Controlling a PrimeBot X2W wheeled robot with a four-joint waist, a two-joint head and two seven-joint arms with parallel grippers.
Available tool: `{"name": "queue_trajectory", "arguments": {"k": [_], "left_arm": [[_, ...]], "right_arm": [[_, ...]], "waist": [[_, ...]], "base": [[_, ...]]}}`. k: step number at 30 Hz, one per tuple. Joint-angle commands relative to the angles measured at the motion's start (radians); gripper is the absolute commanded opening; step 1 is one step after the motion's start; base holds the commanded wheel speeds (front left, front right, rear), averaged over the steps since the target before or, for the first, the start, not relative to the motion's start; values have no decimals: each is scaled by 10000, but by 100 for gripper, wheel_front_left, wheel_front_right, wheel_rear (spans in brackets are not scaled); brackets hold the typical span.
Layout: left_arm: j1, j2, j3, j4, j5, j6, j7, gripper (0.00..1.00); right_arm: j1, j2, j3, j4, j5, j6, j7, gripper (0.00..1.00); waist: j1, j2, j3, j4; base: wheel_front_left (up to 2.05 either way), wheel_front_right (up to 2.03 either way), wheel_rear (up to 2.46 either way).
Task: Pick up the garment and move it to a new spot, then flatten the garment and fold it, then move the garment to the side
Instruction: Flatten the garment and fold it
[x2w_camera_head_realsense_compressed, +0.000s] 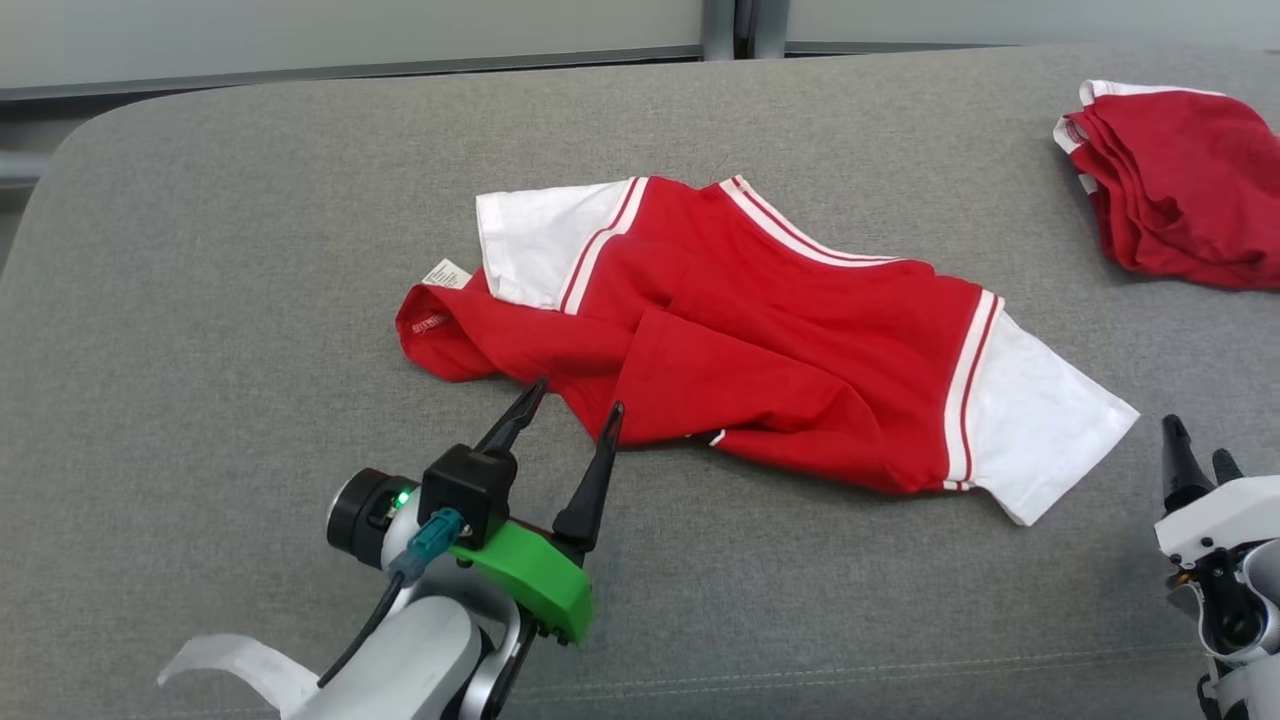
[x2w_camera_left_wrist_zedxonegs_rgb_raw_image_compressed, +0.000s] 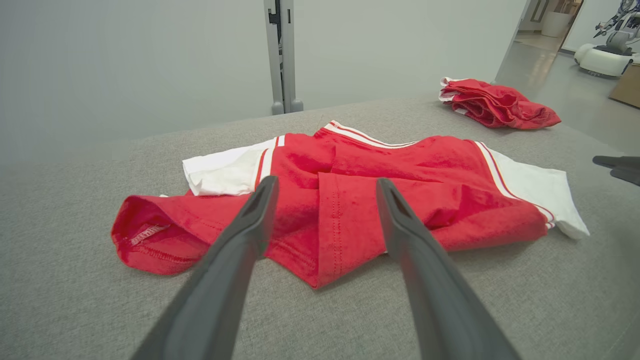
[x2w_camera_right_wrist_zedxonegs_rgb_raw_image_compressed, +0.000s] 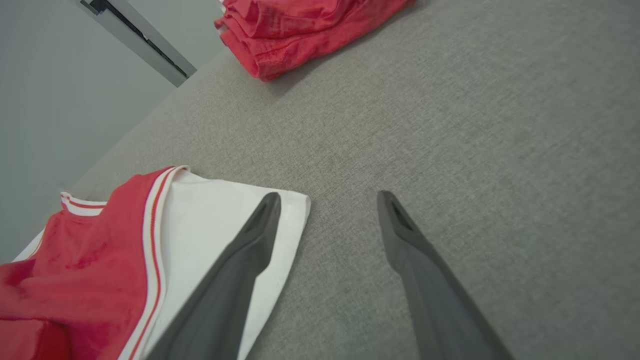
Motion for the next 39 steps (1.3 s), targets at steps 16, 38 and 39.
{"name": "queue_trajectory", "arguments": {"k": [16,38,39], "left_arm": [[-696,-279,167,830,-623,-413,540,100],[-3181,-1263,470,5343,-1775,-2130,2040,100],[-3243,-1260,458,5495,-1771,-2142,2066,100]], "right_arm": [[1071,226,494,-4160,-593,-2,633,100],[1059,695,987,-5394,-677,-2,988,100],[1052,698,996,-5379,-681,-2,984,100]], "waist": [[0,-1,180,-856],[0,-1,1145,-2097],[0,-1,1156,-2109]], "base": [[0,0,0],[0,0,0],[0,0,0]]}}
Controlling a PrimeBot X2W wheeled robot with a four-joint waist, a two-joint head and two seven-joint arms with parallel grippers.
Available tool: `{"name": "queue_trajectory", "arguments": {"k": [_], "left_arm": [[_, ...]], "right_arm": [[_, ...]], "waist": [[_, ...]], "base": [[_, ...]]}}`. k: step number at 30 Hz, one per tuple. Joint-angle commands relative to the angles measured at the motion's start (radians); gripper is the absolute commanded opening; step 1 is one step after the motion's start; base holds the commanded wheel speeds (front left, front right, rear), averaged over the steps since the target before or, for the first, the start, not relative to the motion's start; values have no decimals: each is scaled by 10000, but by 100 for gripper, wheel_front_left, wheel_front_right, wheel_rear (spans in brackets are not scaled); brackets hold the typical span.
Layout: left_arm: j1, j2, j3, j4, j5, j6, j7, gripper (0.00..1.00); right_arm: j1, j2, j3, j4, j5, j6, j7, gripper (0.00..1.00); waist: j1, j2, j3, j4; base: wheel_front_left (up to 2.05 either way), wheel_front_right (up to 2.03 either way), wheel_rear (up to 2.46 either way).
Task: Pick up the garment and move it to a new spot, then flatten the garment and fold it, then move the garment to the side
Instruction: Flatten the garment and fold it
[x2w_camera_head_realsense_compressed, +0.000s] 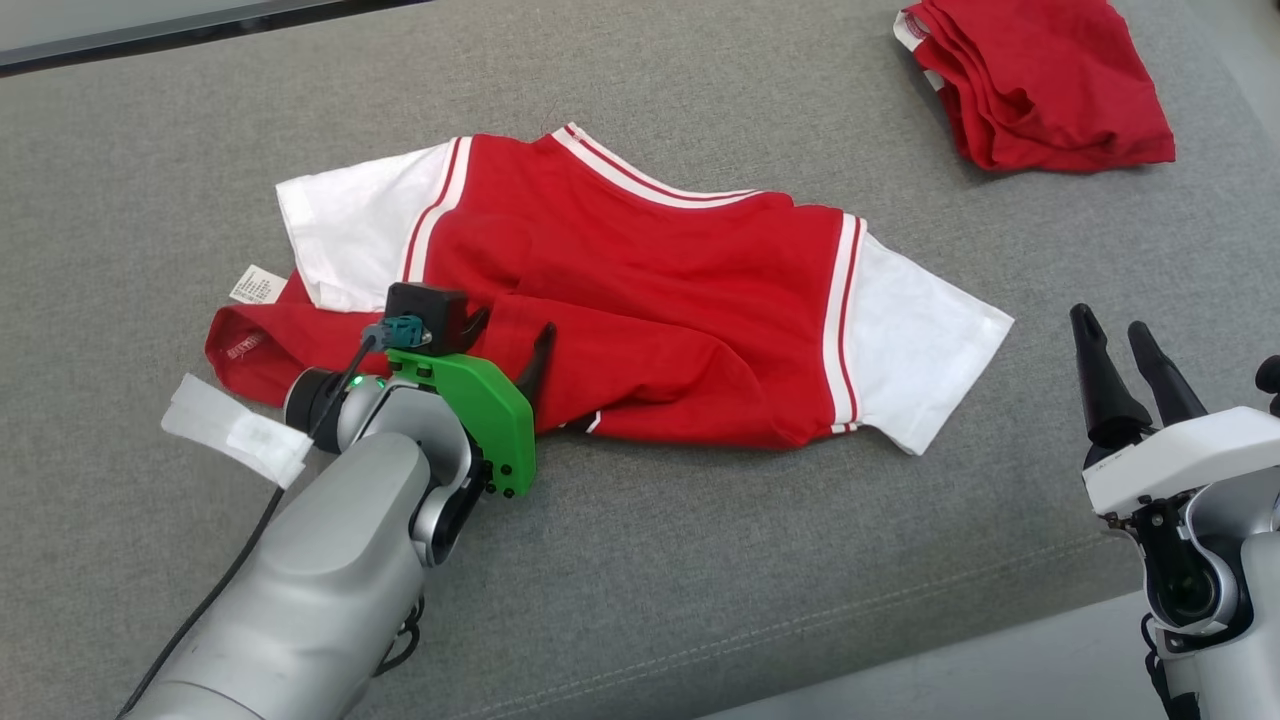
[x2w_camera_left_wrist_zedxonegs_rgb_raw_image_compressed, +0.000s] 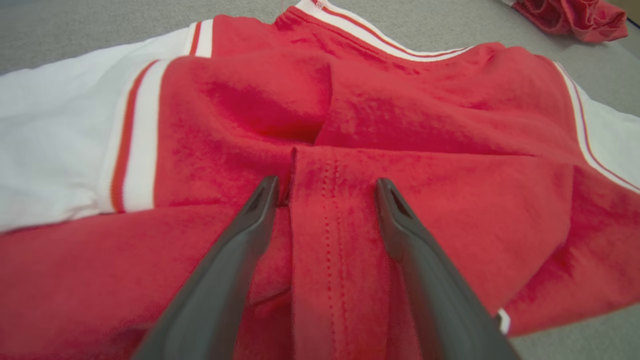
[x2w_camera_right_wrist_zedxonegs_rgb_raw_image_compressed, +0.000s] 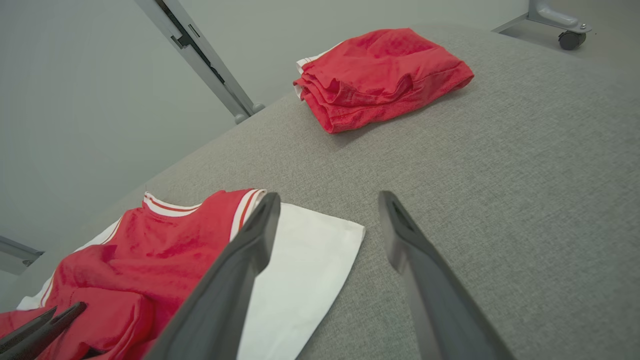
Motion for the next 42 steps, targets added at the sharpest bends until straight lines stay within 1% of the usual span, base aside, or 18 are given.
{"name": "queue_trajectory", "arguments": {"k": [1,2,3,4,5,7,8,11,16,19,25,29,32,35,38,41,42], "left_arm": [[-211,36,-5,112,25,-60,8,100],[-252,-2,-16,226,30,-115,-17,89],[-282,-54,-5,314,-15,-170,-45,89],[-333,-116,-12,348,-31,-247,-123,41],[-381,-185,-20,385,-43,-333,-191,30],[-436,-310,-55,425,19,-446,-437,5],[-425,-356,-69,456,18,-494,-533,0],[-412,-446,-216,537,109,-658,-704,0],[-393,-546,-238,366,225,-724,-1346,0],[-182,-433,-137,31,242,-700,-1749,0],[734,192,370,-1263,342,-267,-2192,0],[1822,761,760,-2586,510,158,-2252,0],[2769,1130,1201,-3766,698,503,-2255,0],[3766,1327,1565,-4706,795,770,-2257,0],[4572,1390,1906,-5343,845,978,-2260,0],[5295,1313,2171,-5625,850,1049,-2258,0],[5295,1313,2171,-5625,850,1049,-2258,0]], "right_arm": [[14,7,23,-6,37,0,-56,100],[-2,19,37,-5,56,0,-61,100],[-10,32,52,2,74,0,-60,100],[-18,35,55,12,72,0,-71,100],[-21,30,45,27,69,0,-93,100],[-20,20,33,73,55,0,-127,100],[-19,19,23,91,57,0,-142,100],[-22,15,-17,128,92,0,-156,100],[61,-50,-132,172,39,0,-144,100],[213,-88,-266,151,7,0,-139,100],[478,-117,-558,25,-44,0,-63,100],[633,-76,-690,-69,-106,0,33,100],[649,-33,-687,-114,-179,0,141,100],[657,35,-668,-136,-215,0,202,100],[688,79,-674,-138,-256,0,250,100],[739,69,-679,-113,-308,0,279,100],[739,69,-679,-113,-308,0,279,100]], "waist": [[0,0,47,-47],[0,0,52,-47],[0,0,53,-39],[0,0,51,-22],[0,0,44,4],[0,0,16,73],[0,0,-5,118],[0,0,-72,286],[0,0,-234,668],[0,0,-371,1014],[0,0,-665,1901],[0,0,-786,2452],[0,0,-846,2743],[0,0,-888,2937],[0,0,-925,3031],[0,0,-974,3081],[0,0,-974,3081]], "base": [[0,0,0],[0,0,0],[0,0,0],[0,0,0],[0,0,0],[0,0,0],[0,0,0],[0,0,0],[0,0,0],[0,0,0],[0,0,0],[0,0,0],[0,0,0],[0,0,0],[0,0,0],[0,0,0],[0,0,0]]}}
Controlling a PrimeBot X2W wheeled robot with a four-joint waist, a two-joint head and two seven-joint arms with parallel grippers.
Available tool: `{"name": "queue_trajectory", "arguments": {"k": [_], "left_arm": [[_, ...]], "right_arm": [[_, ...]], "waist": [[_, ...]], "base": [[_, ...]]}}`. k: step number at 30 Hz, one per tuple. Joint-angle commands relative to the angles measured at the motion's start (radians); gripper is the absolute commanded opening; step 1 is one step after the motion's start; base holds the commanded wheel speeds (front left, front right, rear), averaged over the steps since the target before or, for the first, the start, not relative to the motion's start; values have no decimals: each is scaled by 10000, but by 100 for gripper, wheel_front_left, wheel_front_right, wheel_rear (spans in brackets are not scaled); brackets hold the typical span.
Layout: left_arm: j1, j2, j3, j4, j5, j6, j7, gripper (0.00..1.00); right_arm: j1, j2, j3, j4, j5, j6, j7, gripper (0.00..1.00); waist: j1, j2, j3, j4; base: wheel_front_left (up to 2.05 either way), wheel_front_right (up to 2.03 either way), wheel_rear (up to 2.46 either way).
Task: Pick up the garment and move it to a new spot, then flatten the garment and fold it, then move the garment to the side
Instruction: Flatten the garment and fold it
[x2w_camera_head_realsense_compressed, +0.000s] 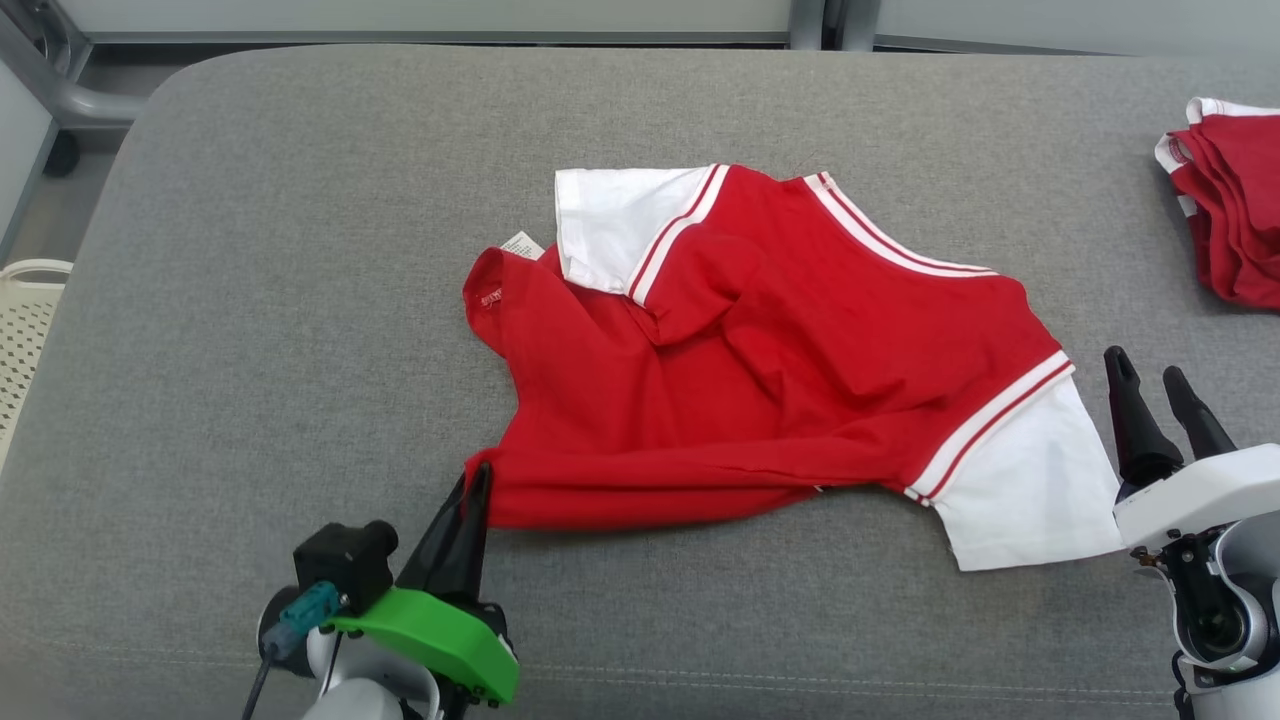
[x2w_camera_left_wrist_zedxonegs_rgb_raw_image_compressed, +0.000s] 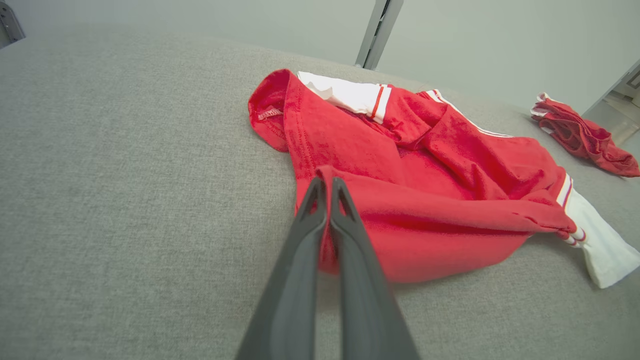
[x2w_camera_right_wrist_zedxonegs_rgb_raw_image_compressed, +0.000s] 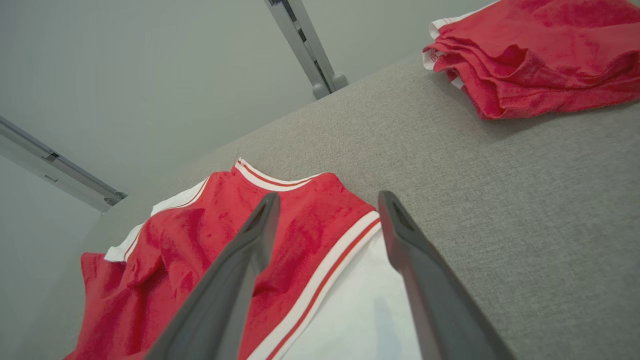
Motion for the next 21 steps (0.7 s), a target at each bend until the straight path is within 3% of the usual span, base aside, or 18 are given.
{"name": "queue_trajectory", "arguments": {"k": [1,8,9,10,11,12,17,21], "left_arm": [[177,-46,36,13,31,15,-33,0],[703,-336,118,979,-383,-308,0,1],[700,-387,134,1177,-469,-363,25,21],[705,-419,129,1365,-545,-400,104,49],[691,-423,98,1526,-563,-458,150,92],[665,-433,87,1665,-578,-465,194,100],[629,-286,119,1909,-534,-469,182,100],[480,-150,351,1280,-163,-245,36,100]], "right_arm": [[131,9,-10,-10,-30,0,27,100],[201,33,-9,57,-112,0,114,100],[206,37,5,64,-126,0,128,100],[207,45,20,69,-129,0,136,100],[214,49,36,73,-129,0,155,100],[228,56,54,94,-153,0,186,100],[68,-193,253,125,-414,0,406,100],[-596,-612,732,207,-728,0,976,100]], "waist": [[0,0,-56,43],[0,0,-237,-94],[0,0,-265,-123],[0,0,-289,-155],[0,0,-310,-182],[0,0,-334,-204],[0,0,-392,-164],[0,0,-347,181]], "base": [[0,0,0],[0,0,0],[0,0,0],[0,0,0],[0,0,0],[0,0,0],[0,0,0],[0,0,0]]}}
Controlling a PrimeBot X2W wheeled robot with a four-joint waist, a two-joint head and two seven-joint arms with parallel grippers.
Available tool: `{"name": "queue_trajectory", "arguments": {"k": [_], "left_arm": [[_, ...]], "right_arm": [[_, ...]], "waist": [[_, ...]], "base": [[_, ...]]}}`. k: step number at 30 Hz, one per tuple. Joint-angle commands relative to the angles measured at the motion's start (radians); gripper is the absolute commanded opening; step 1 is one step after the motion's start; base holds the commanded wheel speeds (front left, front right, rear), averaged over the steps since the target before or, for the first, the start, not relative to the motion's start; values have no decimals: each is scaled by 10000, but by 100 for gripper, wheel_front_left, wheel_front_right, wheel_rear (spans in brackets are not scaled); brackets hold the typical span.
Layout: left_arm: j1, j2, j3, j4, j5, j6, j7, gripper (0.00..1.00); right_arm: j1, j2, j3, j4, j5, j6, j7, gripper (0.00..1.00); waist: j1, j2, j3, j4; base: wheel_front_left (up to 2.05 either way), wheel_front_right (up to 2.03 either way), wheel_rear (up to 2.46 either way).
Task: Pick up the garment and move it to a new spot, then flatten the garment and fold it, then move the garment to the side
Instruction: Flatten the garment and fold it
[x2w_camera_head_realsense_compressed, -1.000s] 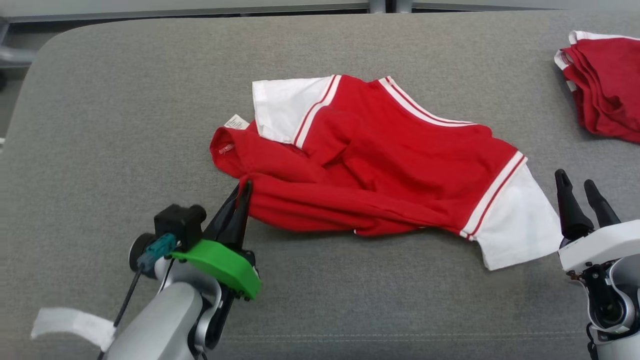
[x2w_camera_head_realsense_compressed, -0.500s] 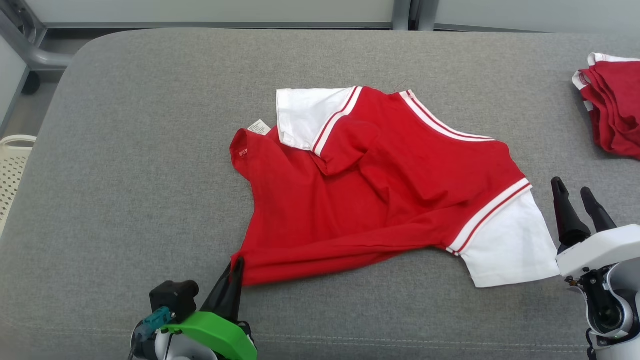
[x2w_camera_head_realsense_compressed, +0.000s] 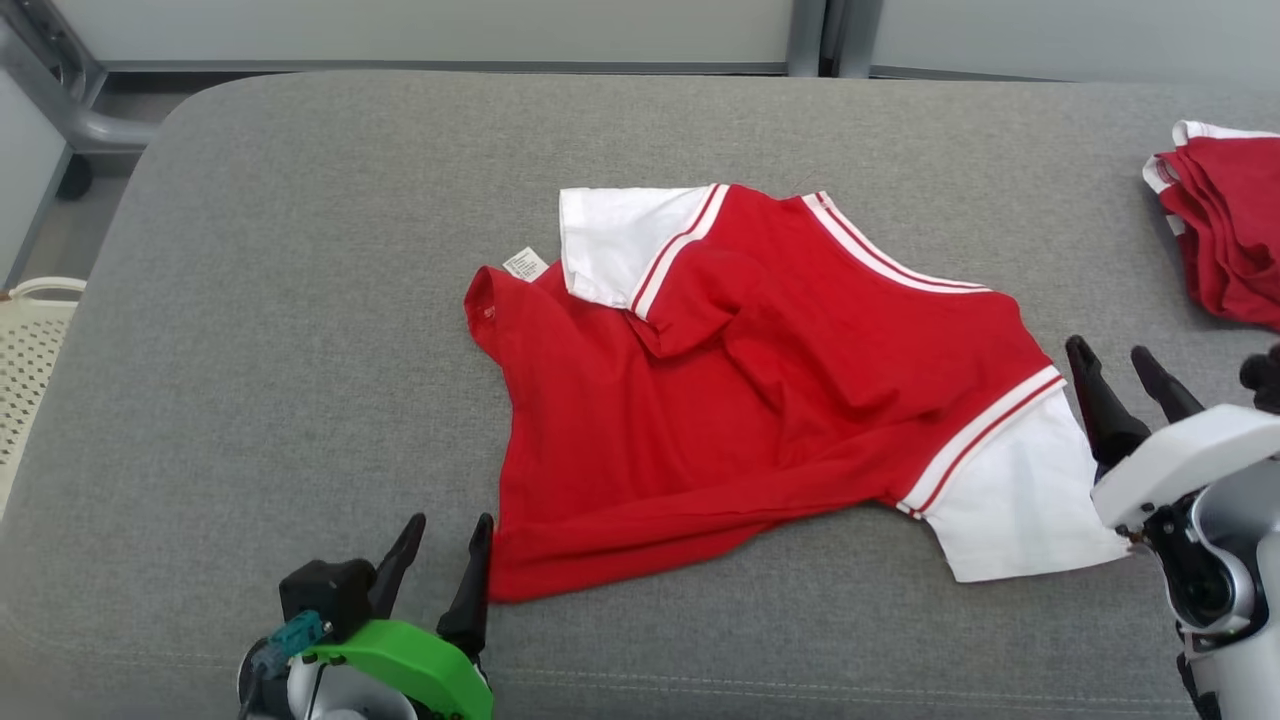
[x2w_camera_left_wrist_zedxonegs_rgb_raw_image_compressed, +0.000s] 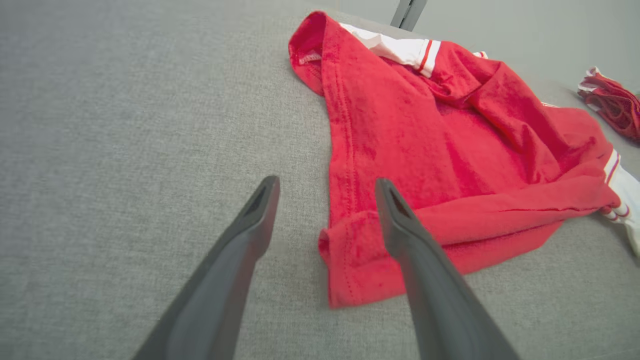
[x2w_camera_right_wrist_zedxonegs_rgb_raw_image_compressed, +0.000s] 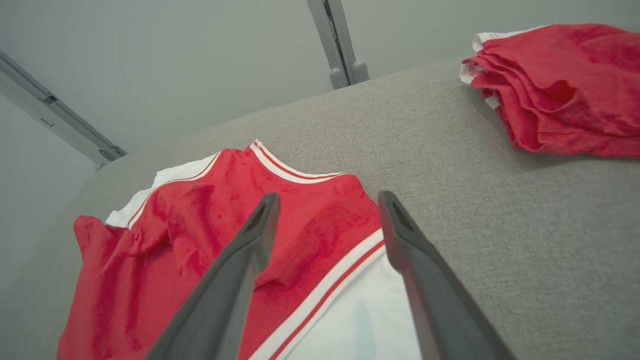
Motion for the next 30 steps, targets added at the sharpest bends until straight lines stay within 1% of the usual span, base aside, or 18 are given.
{"name": "queue_trajectory", "arguments": {"k": [1,7,12,15,21,23,30], "left_arm": [[-183,34,92,-317,232,123,-83,100],[-460,-248,106,-1526,916,293,-139,100],[-698,-623,-171,-2126,1351,195,-150,100],[-818,-878,-336,-2258,1503,108,-152,100],[-945,-1299,-479,-2263,1730,-93,-148,100],[-952,-1365,-470,-2265,1765,-127,-148,100],[-953,-1816,-300,-2358,1993,-364,-148,100]], "right_arm": [[-403,-198,243,69,-114,0,263,100],[-1884,-778,1459,608,-333,0,1384,100],[-3213,-1165,2610,1473,-191,0,2376,100],[-3918,-1363,3214,2161,-147,0,2835,100],[-5067,-1635,3992,3542,40,0,3644,100],[-5238,-1687,4104,3756,24,0,3750,100],[-6200,-1849,4890,5096,-97,0,4356,100]], "waist": [[0,0,63,281],[0,0,366,1003],[0,0,665,1783],[0,0,789,2280],[0,0,1000,3186],[0,0,1044,3301],[0,0,1372,3941]], "base": [[0,0,0],[0,0,0],[0,0,0],[0,0,0],[0,0,0],[0,0,0],[0,0,0]]}}
